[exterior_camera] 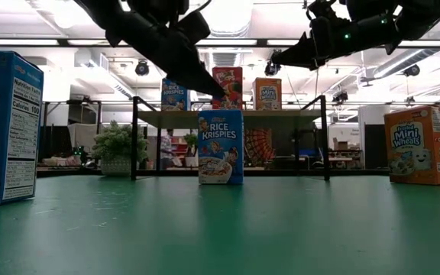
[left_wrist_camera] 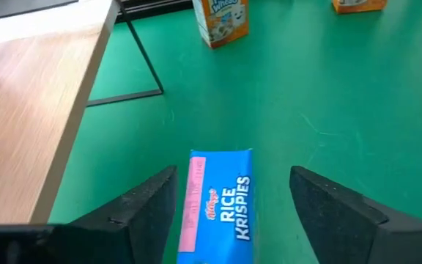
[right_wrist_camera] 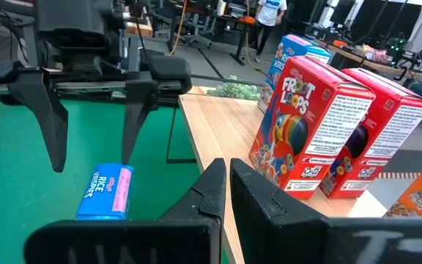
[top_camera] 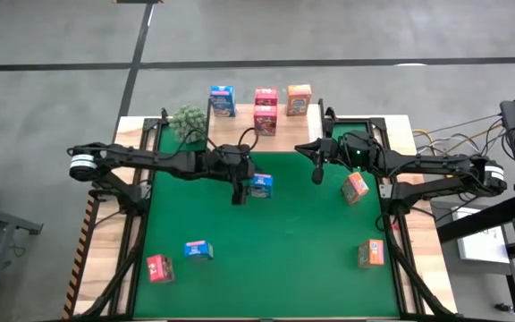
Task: Stack cereal on shelf
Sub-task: Put the top blue cereal box on the shelf aligned with the other blue cereal box, then put the blue cereal box on the shelf aligned with the other blue cereal boxes
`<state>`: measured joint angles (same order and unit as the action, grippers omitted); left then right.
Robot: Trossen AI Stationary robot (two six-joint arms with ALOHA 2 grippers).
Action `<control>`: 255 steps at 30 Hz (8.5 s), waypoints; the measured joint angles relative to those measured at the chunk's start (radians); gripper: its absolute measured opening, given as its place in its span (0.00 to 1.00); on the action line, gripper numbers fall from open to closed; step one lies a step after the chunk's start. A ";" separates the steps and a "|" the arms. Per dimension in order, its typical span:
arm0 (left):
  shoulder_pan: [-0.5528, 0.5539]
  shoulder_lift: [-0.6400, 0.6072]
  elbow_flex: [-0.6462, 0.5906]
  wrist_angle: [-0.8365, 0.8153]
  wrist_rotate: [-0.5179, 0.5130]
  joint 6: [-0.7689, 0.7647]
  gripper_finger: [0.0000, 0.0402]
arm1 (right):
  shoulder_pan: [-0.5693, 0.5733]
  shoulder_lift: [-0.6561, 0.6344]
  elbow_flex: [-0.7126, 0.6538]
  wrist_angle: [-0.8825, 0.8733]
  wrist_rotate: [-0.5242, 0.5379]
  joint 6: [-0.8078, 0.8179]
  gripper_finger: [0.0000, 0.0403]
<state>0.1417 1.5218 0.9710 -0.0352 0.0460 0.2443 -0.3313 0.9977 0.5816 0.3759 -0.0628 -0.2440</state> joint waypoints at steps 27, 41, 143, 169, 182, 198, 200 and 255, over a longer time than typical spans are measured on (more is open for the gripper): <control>0.039 0.114 -0.011 0.070 0.051 -0.012 0.57 | 0.000 0.003 0.000 -0.012 -0.001 0.000 0.03; 0.039 0.114 -0.012 0.072 0.052 -0.018 0.45 | 0.000 0.003 0.000 -0.012 -0.001 0.000 0.03; 0.629 -0.088 0.407 -0.655 0.233 0.389 0.43 | 0.000 0.003 -0.001 -0.027 0.002 -0.001 0.03; 0.629 -0.129 0.442 -0.684 0.172 0.401 0.61 | -0.001 0.003 -0.001 -0.027 0.002 -0.002 0.03; 0.629 -0.136 0.610 -0.940 0.161 0.401 0.59 | -0.001 0.003 -0.001 -0.027 0.002 -0.001 0.03; 0.629 -0.147 0.531 -0.970 -0.012 0.391 0.07 | 0.000 0.003 -0.001 -0.027 0.002 -0.002 0.03; 0.629 -0.147 0.523 -0.943 -0.013 0.390 0.02 | -0.001 0.003 -0.001 -0.027 0.002 -0.002 0.03; 0.645 -0.085 0.468 -0.867 -0.082 0.309 0.00 | -0.001 0.003 -0.001 -0.028 0.003 -0.002 0.03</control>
<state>0.7872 1.4372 1.4391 -0.9024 -0.0357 0.5537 -0.3321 1.0004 0.5808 0.3477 -0.0597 -0.2455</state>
